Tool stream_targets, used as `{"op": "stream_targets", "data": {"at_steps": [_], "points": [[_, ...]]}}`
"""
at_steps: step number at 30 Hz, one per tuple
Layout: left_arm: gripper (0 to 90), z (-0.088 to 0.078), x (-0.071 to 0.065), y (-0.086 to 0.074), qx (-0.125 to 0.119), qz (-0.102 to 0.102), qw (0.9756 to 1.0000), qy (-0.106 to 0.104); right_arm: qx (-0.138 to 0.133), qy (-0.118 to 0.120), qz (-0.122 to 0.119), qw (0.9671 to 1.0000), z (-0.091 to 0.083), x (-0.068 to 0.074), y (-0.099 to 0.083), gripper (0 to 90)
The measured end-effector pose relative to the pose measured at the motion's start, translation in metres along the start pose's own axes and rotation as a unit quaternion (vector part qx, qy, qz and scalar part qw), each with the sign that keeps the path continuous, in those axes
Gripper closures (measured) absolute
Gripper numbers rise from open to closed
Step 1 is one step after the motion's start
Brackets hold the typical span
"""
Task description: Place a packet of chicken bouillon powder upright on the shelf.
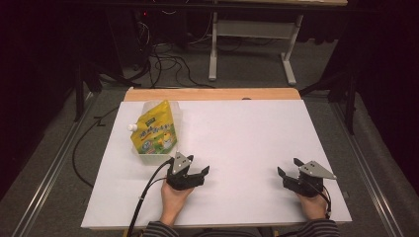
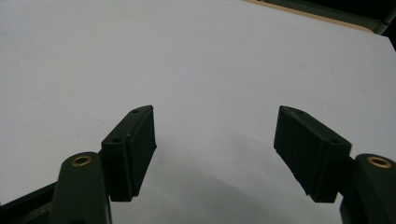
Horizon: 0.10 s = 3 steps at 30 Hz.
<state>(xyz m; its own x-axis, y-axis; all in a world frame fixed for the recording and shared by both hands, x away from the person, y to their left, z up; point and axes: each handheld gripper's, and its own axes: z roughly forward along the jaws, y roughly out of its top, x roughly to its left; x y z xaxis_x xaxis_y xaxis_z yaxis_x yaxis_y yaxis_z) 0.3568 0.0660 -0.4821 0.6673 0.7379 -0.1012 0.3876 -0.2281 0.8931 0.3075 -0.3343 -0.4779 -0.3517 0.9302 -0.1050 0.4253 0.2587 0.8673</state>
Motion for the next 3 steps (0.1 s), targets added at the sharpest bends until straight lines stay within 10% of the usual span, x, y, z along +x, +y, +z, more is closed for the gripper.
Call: {"op": "stream_targets", "data": {"at_steps": [3], "points": [[29.1,0.0,-0.0007,-0.0001,-0.001,0.003,1.0,0.0,0.001,-0.001,0.003,1.0,-0.0003,0.0,-0.0001,29.9]]}}
